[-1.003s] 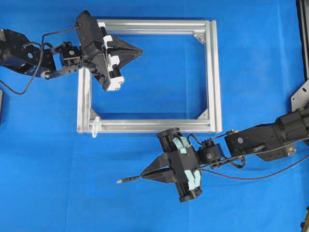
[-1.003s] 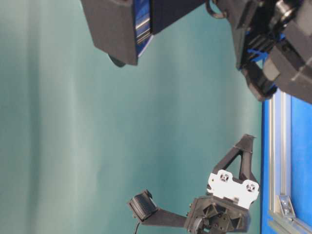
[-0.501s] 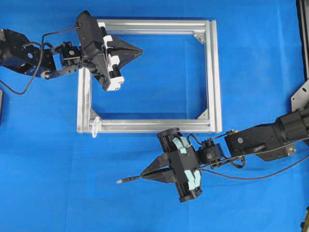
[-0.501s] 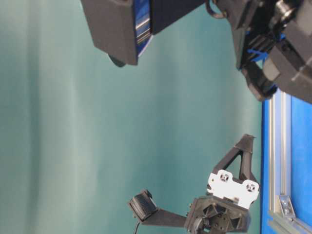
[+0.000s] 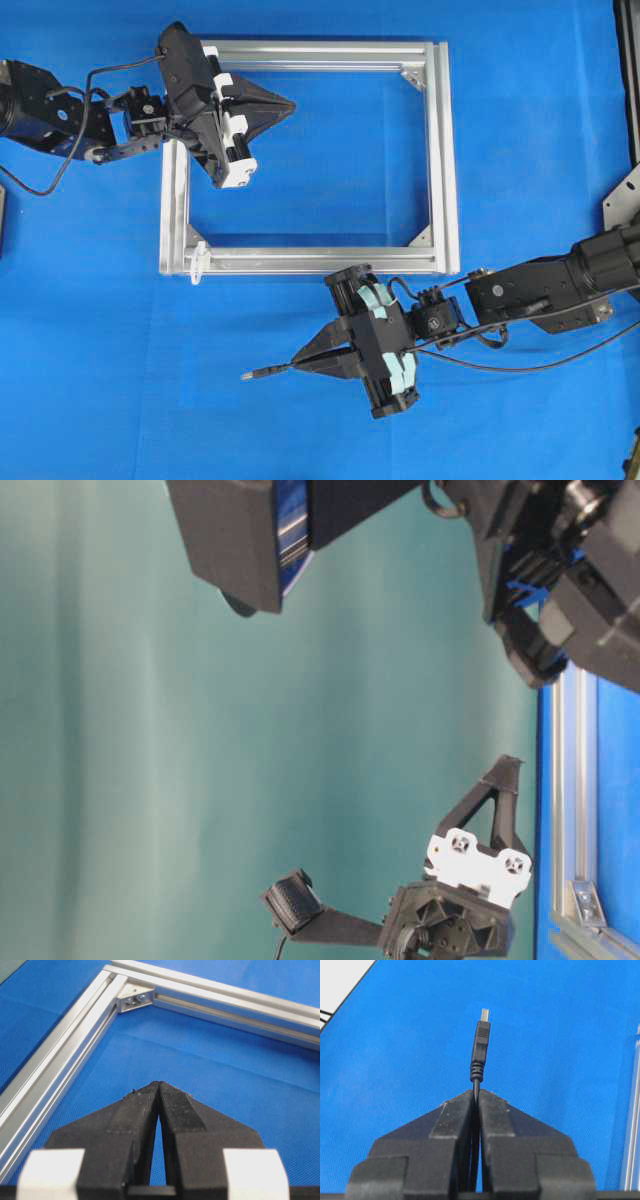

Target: Insert the wire through the string loop located on the left side.

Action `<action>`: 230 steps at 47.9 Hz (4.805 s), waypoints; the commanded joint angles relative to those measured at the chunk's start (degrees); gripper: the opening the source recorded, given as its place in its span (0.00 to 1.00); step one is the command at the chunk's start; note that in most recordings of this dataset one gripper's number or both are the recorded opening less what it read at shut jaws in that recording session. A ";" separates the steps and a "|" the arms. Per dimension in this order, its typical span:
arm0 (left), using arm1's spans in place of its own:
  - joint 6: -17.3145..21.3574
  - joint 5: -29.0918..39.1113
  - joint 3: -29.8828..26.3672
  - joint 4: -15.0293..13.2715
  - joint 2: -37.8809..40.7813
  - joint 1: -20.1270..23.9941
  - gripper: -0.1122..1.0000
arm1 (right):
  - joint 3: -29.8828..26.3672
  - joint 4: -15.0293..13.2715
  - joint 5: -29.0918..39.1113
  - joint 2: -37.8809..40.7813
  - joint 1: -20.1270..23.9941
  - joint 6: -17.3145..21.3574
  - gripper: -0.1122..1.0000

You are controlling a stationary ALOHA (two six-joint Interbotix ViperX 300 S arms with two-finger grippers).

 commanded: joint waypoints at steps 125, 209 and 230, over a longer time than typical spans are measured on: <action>0.00 -0.26 -0.35 0.18 -1.58 -0.09 0.10 | -6.50 0.00 2.90 3.60 -13.71 -0.09 0.10; 0.00 -0.18 -0.26 0.18 -1.58 -0.09 0.10 | -20.13 0.00 6.24 12.83 -14.68 -0.09 0.10; 0.00 -0.09 0.18 0.09 -1.67 -0.09 0.10 | -20.39 0.00 6.33 13.10 -14.59 -0.09 0.10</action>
